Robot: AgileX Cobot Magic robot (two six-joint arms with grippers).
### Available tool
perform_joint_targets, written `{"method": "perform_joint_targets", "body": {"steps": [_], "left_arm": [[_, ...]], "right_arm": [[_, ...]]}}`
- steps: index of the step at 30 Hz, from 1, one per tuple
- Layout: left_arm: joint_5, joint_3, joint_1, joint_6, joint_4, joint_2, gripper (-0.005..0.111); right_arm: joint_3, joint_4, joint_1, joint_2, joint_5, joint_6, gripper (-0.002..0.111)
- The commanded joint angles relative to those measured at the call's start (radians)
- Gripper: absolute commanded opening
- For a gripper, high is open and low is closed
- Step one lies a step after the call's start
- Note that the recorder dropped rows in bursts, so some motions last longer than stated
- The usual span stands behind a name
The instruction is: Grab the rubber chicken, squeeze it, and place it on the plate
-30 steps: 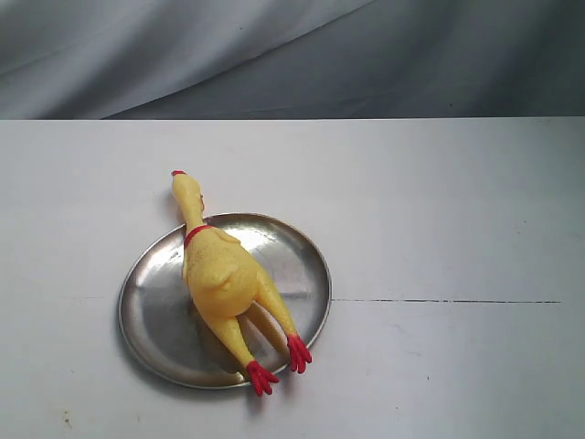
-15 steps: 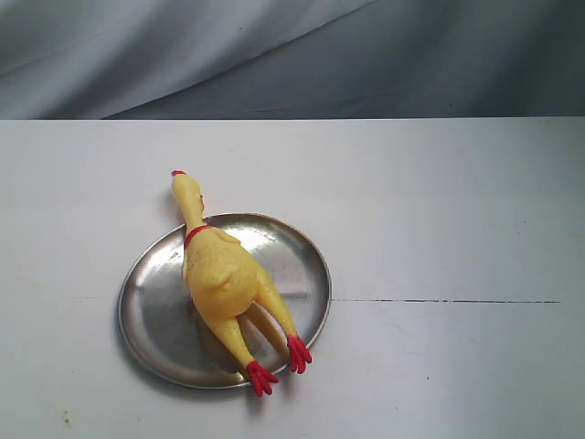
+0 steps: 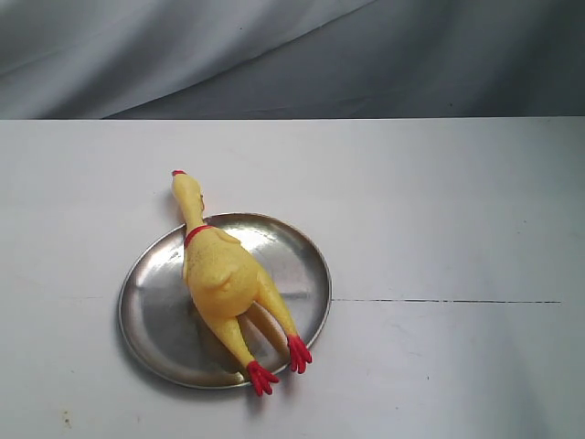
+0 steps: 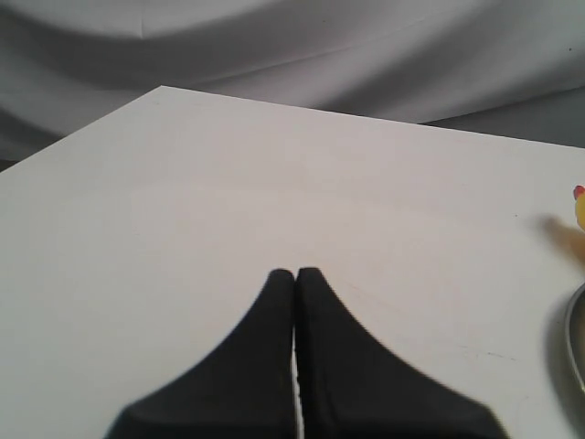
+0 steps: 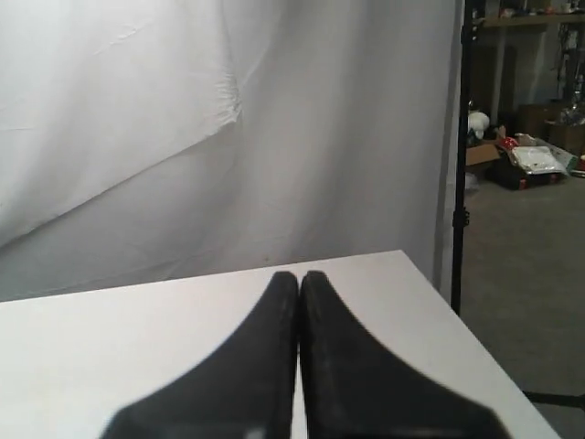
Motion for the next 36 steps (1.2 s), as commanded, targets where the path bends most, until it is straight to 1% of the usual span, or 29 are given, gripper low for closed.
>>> {"method": "perform_joint_targets", "body": {"steps": [1,3,6,8,10,12,15,16,36], "left_arm": [[-0.016,0.004,-0.006,-0.004,0.0,-0.005,0.0],[-0.016,0.004,-0.006,-0.004,0.0,-0.005,0.0],[-0.016,0.004,-0.006,-0.006,0.0,-0.005,0.0],[-0.016,0.004,-0.006,-0.006,0.0,-0.005,0.0],[-0.016,0.004,-0.006,-0.006,0.0,-0.005,0.0],[-0.016,0.004,-0.006,-0.006,0.0,-0.005,0.0],[-0.016,0.004,-0.006,-0.004,0.0,-0.005,0.0],[-0.016,0.004,-0.006,-0.004,0.0,-0.005,0.0],[-0.016,0.004,-0.006,-0.004,0.0,-0.005,0.0]], "right_arm": [[0.095,0.134,-0.007,-0.012,-0.058,-0.075,0.0],[0.167,0.285,-0.007,-0.033,-0.124,-0.2,0.0],[0.264,0.428,-0.007,-0.066,-0.185,-0.349,0.0],[0.359,0.453,-0.007,-0.084,-0.212,-0.368,0.0],[0.416,0.453,-0.007,-0.102,-0.213,-0.368,0.0],[0.416,0.461,-0.007,-0.124,-0.187,-0.388,0.0],[0.416,0.461,-0.007,-0.13,-0.18,-0.48,0.0],[0.416,0.461,-0.007,-0.13,-0.146,-0.494,0.0],[0.416,0.461,-0.007,-0.13,-0.135,-0.514,0.0]]}}
